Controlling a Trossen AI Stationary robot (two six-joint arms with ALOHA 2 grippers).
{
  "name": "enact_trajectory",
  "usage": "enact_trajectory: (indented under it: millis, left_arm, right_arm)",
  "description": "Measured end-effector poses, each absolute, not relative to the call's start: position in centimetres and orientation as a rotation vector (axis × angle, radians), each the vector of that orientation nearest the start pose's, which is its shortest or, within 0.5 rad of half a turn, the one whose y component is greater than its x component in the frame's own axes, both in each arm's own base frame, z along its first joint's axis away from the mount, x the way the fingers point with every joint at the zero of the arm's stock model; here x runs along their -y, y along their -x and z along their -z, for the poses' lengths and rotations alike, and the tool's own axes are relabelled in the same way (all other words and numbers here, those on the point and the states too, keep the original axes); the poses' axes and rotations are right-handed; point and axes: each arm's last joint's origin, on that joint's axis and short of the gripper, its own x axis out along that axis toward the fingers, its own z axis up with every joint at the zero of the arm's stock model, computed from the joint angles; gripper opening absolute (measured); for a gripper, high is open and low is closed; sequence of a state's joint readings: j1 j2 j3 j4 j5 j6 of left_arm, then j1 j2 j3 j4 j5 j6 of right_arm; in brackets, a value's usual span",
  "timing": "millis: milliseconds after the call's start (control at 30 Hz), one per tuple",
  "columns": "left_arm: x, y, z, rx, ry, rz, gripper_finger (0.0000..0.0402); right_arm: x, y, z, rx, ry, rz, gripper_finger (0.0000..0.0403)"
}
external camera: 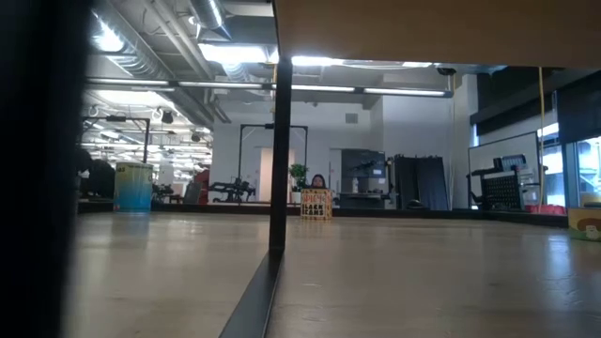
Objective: Pick and place cans onto a shelf
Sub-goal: Put the yellow canned mushroom on the shelf
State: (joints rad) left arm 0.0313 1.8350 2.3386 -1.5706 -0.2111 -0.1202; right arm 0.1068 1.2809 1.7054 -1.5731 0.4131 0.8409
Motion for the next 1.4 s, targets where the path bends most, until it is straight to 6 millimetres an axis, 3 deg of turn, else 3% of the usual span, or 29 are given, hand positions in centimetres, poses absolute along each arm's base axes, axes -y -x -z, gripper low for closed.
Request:
enact_trajectory:
  millis: [167,333,567,1000,1400]
  left_arm:
    - [-2.9,-31.2,-45.2,-1.034,0.049,-0.216,0.0]
    - [-4.3,-31.0,-45.2,-1.033,0.12,-0.16,0.0]
    - [-6.3,-30.7,-45.2,-1.029,0.17,-0.221,0.0]
    - [-8.1,-30.3,-45.2,-1.024,0.203,-0.277,0.0]
    - [-9.0,-30.0,-45.2,-1.02,0.234,-0.283,0.0]
  right_arm:
    - [-0.3,-15.7,-40.6,-1.005,-0.54,0.65,0.0004]
    - [0.2,-14.7,-38.1,-1.156,-0.601,0.544,0.0004]
    - [0.8,-14.8,-34.2,-1.312,-0.601,0.588,0.0009]
    - [2.3,-15.8,-29.5,-1.409,-0.737,0.738,0.0075]
    - [2.2,-15.3,-24.3,-1.573,-0.604,0.579,0.0077]
